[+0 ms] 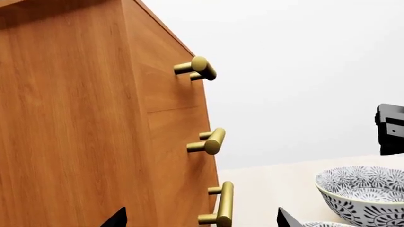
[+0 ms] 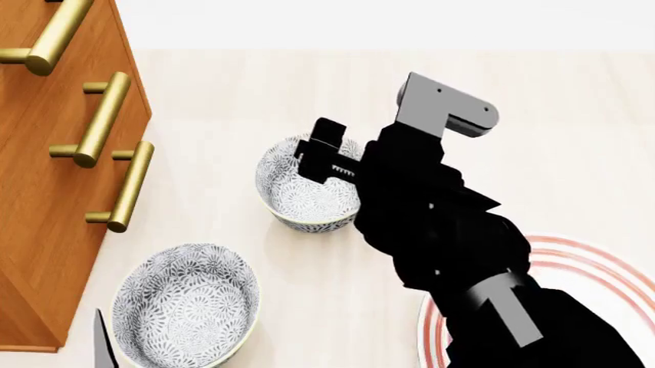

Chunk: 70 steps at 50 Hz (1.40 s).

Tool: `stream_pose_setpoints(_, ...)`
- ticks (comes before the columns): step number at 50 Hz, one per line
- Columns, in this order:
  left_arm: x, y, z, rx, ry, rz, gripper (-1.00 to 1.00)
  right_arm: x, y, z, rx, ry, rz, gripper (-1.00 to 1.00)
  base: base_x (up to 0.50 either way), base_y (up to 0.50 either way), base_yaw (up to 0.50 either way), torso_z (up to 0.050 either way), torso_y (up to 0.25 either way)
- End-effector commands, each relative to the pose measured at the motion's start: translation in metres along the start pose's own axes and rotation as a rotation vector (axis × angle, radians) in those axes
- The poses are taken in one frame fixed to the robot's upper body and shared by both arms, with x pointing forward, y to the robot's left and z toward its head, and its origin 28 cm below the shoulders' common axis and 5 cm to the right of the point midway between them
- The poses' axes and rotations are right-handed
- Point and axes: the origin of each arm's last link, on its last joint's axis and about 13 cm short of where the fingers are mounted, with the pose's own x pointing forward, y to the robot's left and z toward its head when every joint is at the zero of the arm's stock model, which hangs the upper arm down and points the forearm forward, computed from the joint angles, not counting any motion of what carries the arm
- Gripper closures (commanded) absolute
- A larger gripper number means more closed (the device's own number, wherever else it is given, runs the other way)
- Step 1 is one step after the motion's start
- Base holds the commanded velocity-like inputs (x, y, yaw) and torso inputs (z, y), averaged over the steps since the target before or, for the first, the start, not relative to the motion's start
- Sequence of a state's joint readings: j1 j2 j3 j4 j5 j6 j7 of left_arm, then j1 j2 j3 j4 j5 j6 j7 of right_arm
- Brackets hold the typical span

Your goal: Pick up the bowl and put it in the front on the plate.

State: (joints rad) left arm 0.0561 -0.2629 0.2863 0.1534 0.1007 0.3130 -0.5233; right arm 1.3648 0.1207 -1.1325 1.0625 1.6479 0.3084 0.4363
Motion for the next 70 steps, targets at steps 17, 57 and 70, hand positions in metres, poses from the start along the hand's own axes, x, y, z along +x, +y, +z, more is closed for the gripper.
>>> stream_pose_setpoints(17, 0.001, 0.000, -0.001, 0.003, -0.014, 0.000, -1.00, 0.000, 0.003, -0.017, 0.001, 0.031, 0.044, -1.00, 0.00, 0.00, 0.00, 0.000, 0.000)
stream_pose_setpoints(57, 0.000, 0.000, -0.002, 0.004, -0.012, -0.006, -1.00, 0.002, 0.001, -0.031, -0.020, 0.051, 0.042, -1.00, 0.00, 0.00, 0.00, 0.000, 0.000)
stream_pose_setpoints(70, 0.000, 0.000, -0.002, 0.004, -0.012, -0.006, -1.00, 0.004, 0.001, -0.037, -0.045, 0.052, 0.041, -1.00, 0.00, 0.00, 0.00, 0.000, 0.000)
